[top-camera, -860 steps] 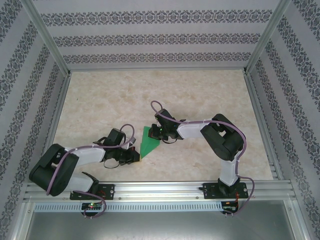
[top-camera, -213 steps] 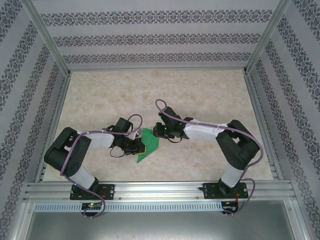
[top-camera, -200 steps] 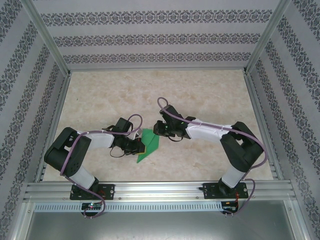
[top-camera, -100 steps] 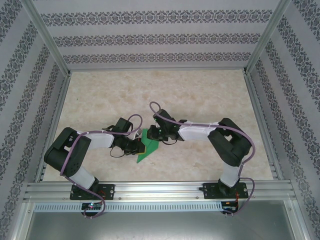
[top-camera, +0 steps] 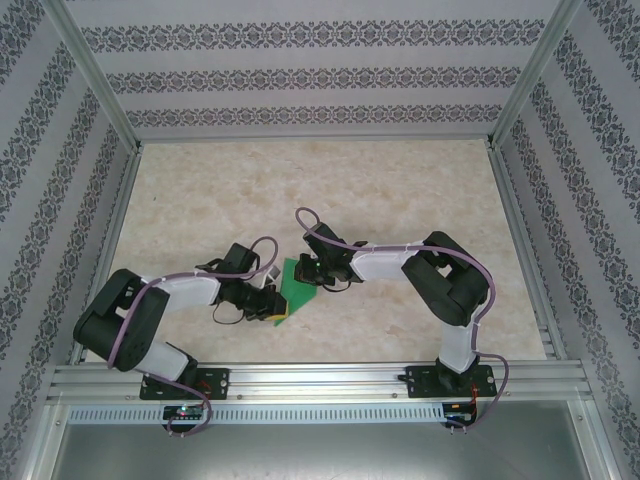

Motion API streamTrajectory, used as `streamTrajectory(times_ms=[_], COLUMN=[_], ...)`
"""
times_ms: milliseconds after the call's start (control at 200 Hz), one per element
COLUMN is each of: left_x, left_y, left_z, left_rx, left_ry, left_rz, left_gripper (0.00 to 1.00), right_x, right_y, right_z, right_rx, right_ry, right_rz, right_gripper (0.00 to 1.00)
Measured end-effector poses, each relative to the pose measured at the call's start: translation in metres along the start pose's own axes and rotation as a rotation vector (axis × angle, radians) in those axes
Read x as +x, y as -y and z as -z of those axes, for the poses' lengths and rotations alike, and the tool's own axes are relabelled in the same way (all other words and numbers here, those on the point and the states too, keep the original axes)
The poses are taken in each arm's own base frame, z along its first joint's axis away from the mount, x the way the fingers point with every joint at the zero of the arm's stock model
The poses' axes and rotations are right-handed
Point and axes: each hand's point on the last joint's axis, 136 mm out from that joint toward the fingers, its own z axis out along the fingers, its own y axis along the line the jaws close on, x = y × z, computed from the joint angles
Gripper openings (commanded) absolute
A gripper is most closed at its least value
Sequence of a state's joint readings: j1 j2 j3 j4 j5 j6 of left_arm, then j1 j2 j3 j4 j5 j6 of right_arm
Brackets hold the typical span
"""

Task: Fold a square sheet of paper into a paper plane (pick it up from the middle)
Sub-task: Fourth fold the wing at the center of the table.

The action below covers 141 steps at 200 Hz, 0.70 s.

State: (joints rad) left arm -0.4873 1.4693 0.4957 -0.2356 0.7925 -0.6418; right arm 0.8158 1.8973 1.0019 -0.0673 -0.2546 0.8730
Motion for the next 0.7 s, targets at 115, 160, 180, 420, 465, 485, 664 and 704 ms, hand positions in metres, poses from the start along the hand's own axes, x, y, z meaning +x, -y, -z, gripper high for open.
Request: streamTrajectory(times_ms=[115,160,180,420,465,485,664,704], left_x=[0.014,0.017,0.017,0.02,0.022,0.023,0.023,0.017], left_y=[-0.01,-0.012,-0.012,-0.015,-0.017,-0.017,0.0,0.012], left_z=[0.001,0.001,0.001,0.002,0.003,0.004,0.023,0.03], left_rx=[-0.013,-0.013,-0.013,-0.019,-0.023,-0.025,-0.017,-0.002], left_ry=[-0.016,-0.017,-0.016,-0.001,0.003,0.004,0.065,0.095], left_rz=[0.051,0.061,0.063,0.064,0.066,0.067,0.029,-0.001], left_gripper=[0.14,0.14,0.14,0.12,0.12,0.12,0.16,0.16], right_x=[0.0,0.0,0.0,-0.001,-0.001,-0.001,-0.001,-0.001], right_y=[0.0,0.0,0.0,0.001,0.001,0.001,0.001,0.001], right_z=[0.0,0.0,0.0,0.0,0.0,0.0,0.0,0.0], right_rx=[0.002,0.002,0.003,0.011,0.011,0.011,0.01,0.01], right_ry=[0.002,0.002,0.002,0.006,0.007,0.007,0.007,0.007], right_rz=[0.0,0.0,0.0,0.003,0.003,0.003,0.003,0.003], right_gripper=[0.09,0.1,0.09,0.11,0.11,0.11,0.11,0.11])
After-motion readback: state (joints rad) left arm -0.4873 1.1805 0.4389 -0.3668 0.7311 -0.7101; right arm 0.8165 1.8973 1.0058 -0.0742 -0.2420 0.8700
